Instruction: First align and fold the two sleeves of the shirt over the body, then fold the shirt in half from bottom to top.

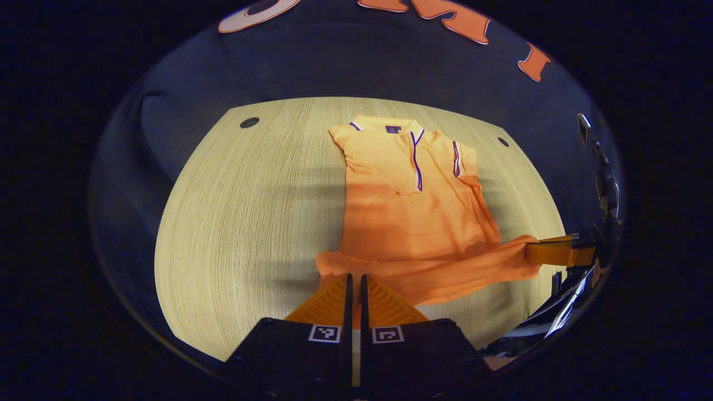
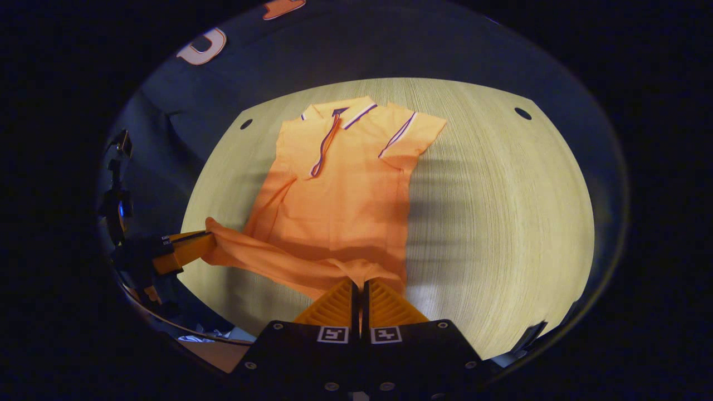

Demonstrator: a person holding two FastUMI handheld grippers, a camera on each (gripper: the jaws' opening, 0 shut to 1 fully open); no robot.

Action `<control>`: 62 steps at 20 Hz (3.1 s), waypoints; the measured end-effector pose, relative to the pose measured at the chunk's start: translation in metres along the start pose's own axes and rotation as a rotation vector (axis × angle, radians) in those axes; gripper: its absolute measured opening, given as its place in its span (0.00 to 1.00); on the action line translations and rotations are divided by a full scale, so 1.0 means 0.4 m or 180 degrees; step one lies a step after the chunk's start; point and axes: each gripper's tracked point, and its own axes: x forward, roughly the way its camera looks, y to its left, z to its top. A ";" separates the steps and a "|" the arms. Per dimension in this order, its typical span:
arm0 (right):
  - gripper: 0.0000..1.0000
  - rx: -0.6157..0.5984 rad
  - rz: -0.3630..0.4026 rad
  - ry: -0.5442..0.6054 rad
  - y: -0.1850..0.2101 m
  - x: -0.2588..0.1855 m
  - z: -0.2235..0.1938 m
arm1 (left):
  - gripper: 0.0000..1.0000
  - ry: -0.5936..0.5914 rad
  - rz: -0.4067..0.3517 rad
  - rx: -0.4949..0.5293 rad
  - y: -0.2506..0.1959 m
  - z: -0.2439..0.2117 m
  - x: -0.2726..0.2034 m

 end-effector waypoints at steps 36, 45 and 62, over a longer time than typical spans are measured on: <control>1.00 -0.0114 -0.0476 -0.0757 -0.137 0.369 0.578 | 0.99 -0.0563 0.0341 -0.0292 0.119 0.529 0.438; 1.00 -0.0306 -0.0476 -0.1434 -0.054 0.112 0.623 | 0.99 -0.1236 0.0413 -0.0143 0.121 0.633 0.181; 0.99 -0.0258 -0.0285 -0.2787 0.182 -0.472 0.467 | 0.98 -0.2752 0.0382 0.0278 0.067 0.541 -0.517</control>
